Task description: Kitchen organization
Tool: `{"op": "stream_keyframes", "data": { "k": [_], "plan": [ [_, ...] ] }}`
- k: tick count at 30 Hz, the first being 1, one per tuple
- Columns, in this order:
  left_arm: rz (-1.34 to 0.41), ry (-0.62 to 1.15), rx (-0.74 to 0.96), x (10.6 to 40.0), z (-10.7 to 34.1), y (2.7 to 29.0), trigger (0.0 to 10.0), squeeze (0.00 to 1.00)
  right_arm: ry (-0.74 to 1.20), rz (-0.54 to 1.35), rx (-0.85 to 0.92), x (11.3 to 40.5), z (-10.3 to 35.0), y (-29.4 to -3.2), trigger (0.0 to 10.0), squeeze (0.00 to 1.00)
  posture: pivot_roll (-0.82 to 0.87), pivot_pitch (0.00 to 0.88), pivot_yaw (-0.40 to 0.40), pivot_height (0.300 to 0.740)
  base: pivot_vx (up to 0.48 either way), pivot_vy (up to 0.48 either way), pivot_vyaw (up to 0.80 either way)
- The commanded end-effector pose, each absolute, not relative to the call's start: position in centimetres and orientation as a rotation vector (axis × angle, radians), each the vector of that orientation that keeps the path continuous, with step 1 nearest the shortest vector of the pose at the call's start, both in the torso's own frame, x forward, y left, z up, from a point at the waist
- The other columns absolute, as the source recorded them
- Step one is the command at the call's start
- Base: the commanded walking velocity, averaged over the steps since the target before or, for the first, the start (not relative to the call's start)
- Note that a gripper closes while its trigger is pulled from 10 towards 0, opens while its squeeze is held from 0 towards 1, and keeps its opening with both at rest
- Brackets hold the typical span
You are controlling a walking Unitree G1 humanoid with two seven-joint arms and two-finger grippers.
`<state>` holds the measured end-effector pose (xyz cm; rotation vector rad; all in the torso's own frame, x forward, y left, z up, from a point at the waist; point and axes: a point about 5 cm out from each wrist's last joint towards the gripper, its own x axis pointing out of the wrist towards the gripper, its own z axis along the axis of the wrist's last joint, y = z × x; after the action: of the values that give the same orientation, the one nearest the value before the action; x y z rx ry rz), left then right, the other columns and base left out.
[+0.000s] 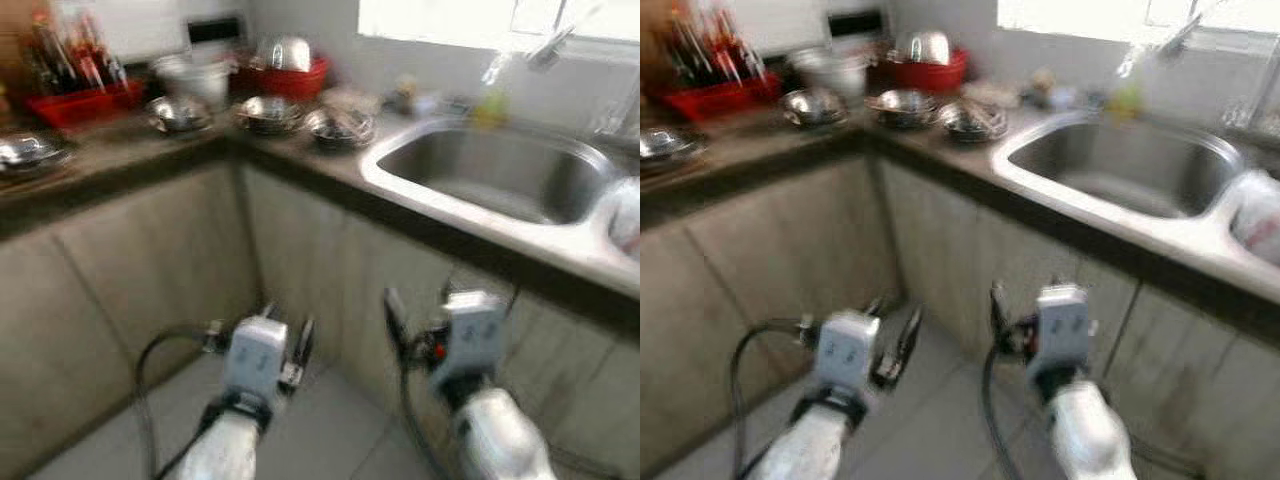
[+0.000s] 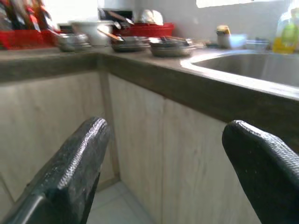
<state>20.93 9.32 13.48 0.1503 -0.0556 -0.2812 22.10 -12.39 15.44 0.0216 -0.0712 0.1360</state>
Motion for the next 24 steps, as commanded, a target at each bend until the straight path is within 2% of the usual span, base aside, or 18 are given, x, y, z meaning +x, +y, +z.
{"op": "stream_keyframes", "data": {
  "k": [1, 6, 24],
  "plan": [
    [-0.265, -0.08, 0.175, 21.25, 14.05, 9.46, 10.0, 0.0, -0.091, 0.147, 0.022, 22.09, 15.87, -12.17, 10.0, 0.0, 0.12, 0.049, -0.019, 0.74, 0.0, 0.0, 0.8],
    [-0.261, -0.08, 0.176, 21.33, 14.02, 9.51, 10.0, 0.0, -0.085, 0.155, 0.024, 22.08, 15.64, -12.1, 10.0, 0.0, 0.13, 0.052, -0.017, 0.74, 0.0, 0.0, 0.8],
    [-0.267, -0.078, 0.166, 21.3, 14.01, 9.3, 10.0, 0.0, -0.082, 0.191, 0.009, 22.11, 15.27, -11.69, 10.0, 0.0, 0.13, 0.049, -0.016, 0.74, 0.299, 0.0, 0.8]
  ]
}}
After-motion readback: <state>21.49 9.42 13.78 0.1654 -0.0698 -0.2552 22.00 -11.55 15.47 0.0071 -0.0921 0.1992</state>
